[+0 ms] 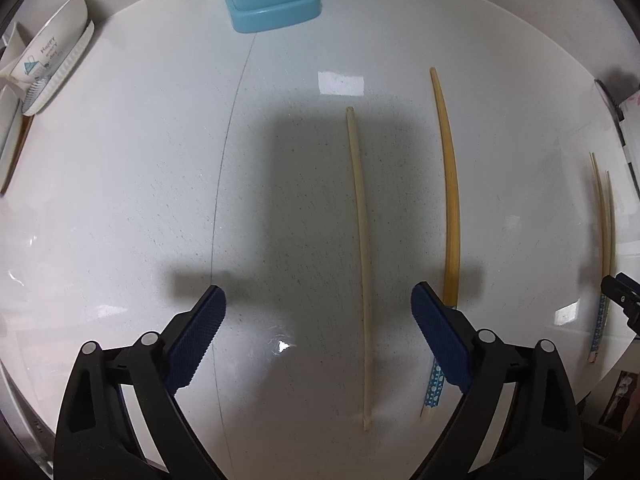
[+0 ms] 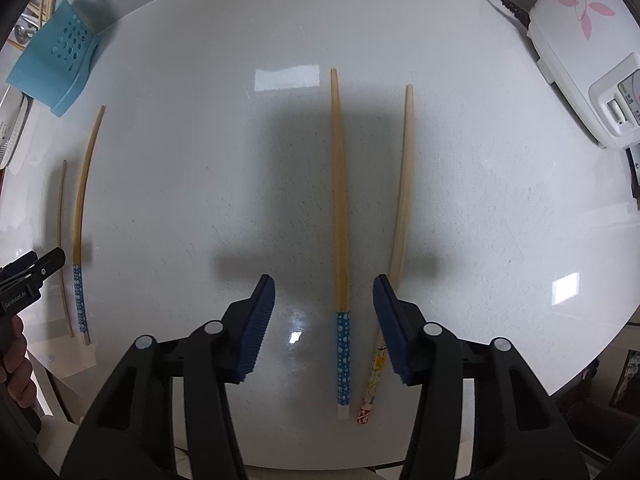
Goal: Organize utensils
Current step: 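Close the right tool on a blue-ended chopstick while the left tool grasps a pale chopstick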
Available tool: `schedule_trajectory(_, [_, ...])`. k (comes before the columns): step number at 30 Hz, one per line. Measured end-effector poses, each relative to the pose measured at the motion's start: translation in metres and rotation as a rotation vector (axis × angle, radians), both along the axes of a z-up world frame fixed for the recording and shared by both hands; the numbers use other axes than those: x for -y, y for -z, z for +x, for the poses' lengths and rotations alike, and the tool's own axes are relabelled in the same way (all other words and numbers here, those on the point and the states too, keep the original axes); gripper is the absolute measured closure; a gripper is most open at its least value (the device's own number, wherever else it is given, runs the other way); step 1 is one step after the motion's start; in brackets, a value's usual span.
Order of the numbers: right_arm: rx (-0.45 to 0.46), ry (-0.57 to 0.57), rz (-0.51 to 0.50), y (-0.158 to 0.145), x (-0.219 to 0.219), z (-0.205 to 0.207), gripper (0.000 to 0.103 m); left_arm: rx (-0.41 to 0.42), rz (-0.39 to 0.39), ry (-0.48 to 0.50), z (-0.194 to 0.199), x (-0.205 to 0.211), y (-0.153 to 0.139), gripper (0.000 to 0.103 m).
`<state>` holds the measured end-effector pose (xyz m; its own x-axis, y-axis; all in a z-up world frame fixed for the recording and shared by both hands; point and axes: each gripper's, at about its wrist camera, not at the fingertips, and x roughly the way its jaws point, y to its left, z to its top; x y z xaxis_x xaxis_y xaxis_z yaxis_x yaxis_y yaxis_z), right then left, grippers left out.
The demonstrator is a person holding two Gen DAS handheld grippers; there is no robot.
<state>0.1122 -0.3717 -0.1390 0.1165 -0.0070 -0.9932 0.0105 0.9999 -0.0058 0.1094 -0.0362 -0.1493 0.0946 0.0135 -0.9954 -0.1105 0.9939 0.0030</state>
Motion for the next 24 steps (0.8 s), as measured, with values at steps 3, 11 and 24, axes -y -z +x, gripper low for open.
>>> schedule_trajectory(3, [-0.027,-0.006,-0.007,0.003,-0.001,0.003,0.059,-0.021,0.01,0.002,0.002,0.001,0.003,0.017])
schedule_trajectory(11, [-0.099,-0.016,0.002,0.014,-0.004,0.008,0.065,-0.055,0.004,-0.001,0.011,0.004,0.003,0.026])
schedule_trajectory(24, [-0.148,-0.016,0.002,0.022,-0.004,0.014,0.093,-0.105,0.019,0.03,0.013,0.014,0.002,0.099])
